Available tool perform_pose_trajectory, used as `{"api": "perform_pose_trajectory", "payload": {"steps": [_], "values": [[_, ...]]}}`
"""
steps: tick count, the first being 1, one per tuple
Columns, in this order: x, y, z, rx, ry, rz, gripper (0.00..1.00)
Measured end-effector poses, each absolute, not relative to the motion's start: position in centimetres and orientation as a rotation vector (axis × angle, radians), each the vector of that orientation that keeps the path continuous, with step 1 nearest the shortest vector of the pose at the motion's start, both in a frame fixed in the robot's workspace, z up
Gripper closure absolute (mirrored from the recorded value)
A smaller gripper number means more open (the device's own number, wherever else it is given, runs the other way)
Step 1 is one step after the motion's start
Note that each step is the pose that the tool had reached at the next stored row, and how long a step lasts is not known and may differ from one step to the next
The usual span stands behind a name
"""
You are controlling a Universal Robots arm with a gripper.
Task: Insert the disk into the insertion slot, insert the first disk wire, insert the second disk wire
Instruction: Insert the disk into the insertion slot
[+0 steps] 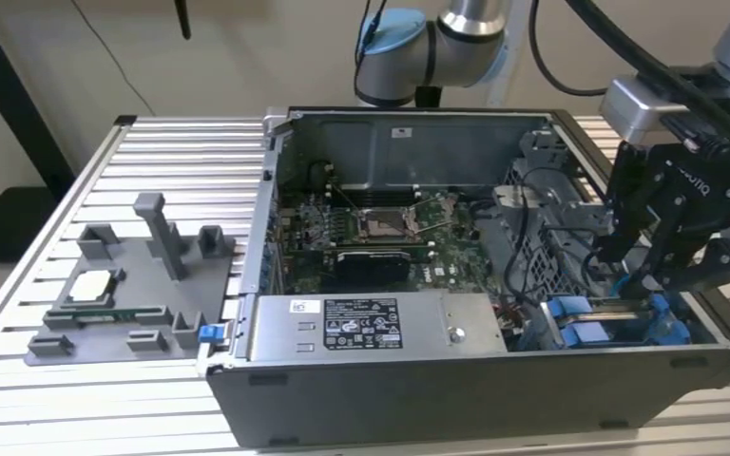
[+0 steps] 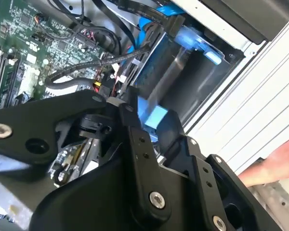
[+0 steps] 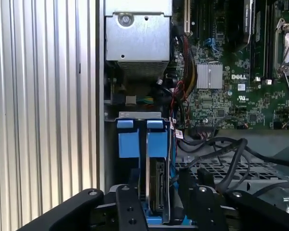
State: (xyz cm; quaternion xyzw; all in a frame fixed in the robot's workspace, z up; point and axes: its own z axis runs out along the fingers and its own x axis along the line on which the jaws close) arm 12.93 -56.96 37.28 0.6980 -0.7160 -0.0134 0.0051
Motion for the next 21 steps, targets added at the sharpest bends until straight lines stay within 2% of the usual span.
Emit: {"api": "perform_pose_trajectory", "payload": {"steps": [12, 21], "values": [[12.8, -57.0, 39.9, 2.183, -2.244, -0.046, 0.0], [12.1, -55.8, 40.0, 2.186, -2.251, -0.056, 0.0]]}}
